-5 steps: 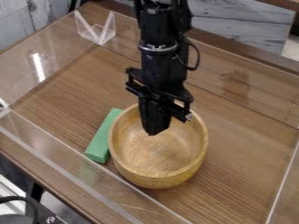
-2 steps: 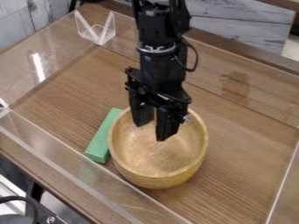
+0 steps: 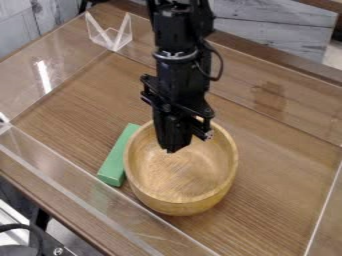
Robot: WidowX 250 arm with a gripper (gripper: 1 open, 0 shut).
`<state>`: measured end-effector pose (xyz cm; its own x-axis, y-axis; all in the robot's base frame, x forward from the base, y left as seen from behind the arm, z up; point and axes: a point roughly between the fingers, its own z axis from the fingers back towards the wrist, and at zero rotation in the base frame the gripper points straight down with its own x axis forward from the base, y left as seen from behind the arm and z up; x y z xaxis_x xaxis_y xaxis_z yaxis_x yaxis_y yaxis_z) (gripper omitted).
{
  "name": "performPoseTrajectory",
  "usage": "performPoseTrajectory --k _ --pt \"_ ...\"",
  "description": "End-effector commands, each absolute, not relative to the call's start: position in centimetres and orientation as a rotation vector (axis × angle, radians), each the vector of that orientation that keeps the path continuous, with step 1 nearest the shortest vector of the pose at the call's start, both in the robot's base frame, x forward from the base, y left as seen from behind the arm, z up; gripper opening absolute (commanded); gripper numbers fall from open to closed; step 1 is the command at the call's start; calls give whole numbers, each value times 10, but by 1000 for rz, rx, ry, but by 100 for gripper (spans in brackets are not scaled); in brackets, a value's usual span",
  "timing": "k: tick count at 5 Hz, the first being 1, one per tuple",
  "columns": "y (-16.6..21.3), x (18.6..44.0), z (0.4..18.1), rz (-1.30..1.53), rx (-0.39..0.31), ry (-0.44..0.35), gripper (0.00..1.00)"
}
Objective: Put the green block in the brown bowl
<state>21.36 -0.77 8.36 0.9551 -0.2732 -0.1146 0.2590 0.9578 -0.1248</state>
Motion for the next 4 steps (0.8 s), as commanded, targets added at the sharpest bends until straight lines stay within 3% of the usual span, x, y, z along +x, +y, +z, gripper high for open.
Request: performPoseTrajectory --k 1,4 --pt "5 217 94 -268 -92 72 100" --pt "32 210 78 -258 -75 40 100"
